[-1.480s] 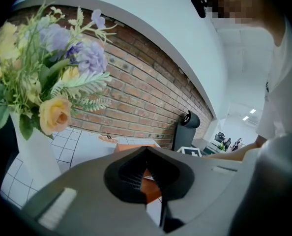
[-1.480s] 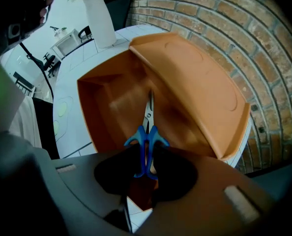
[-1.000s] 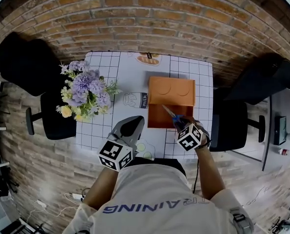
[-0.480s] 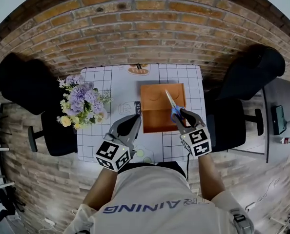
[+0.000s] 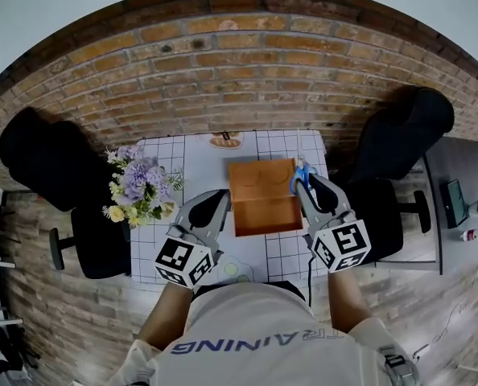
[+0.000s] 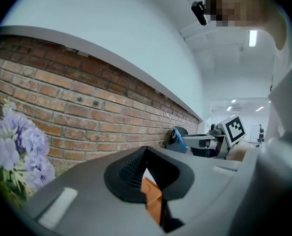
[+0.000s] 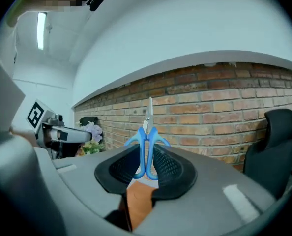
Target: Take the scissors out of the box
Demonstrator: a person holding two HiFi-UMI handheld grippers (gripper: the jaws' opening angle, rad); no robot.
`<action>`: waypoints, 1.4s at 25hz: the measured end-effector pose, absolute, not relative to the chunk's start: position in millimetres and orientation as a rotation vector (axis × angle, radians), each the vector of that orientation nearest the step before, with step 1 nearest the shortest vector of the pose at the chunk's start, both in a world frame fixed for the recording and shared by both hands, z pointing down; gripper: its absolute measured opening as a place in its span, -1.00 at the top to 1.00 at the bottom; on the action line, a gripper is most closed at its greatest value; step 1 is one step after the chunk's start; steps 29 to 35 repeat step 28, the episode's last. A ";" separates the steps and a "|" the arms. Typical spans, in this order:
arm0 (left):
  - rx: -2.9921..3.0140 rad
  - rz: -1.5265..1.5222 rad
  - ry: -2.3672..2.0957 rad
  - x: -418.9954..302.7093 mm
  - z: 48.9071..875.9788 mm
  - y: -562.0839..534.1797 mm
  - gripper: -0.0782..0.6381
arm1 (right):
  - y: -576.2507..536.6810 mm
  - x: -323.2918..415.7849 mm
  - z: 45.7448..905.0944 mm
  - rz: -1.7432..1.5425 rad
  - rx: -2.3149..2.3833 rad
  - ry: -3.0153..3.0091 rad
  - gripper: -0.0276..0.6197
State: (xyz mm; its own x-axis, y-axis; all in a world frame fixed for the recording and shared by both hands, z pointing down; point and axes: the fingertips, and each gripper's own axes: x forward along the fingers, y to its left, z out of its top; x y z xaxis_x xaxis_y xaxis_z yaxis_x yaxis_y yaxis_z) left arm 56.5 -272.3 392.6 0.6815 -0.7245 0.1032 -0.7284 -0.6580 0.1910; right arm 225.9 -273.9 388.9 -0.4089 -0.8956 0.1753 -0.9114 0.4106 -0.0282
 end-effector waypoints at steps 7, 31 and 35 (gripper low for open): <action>2.702 -0.012 -1.228 54.3 374.5 -272.8 0.78 | -273.7 228.3 374.2 0.148 1.658 -2.547 0.59; 2.661 0.006 -1.261 45.6 381.7 -268.8 0.78 | -270.2 216.0 399.4 0.189 1.564 -2.538 0.59; 2.661 0.006 -1.261 45.6 381.7 -268.8 0.78 | -270.2 216.0 399.4 0.189 1.564 -2.538 0.59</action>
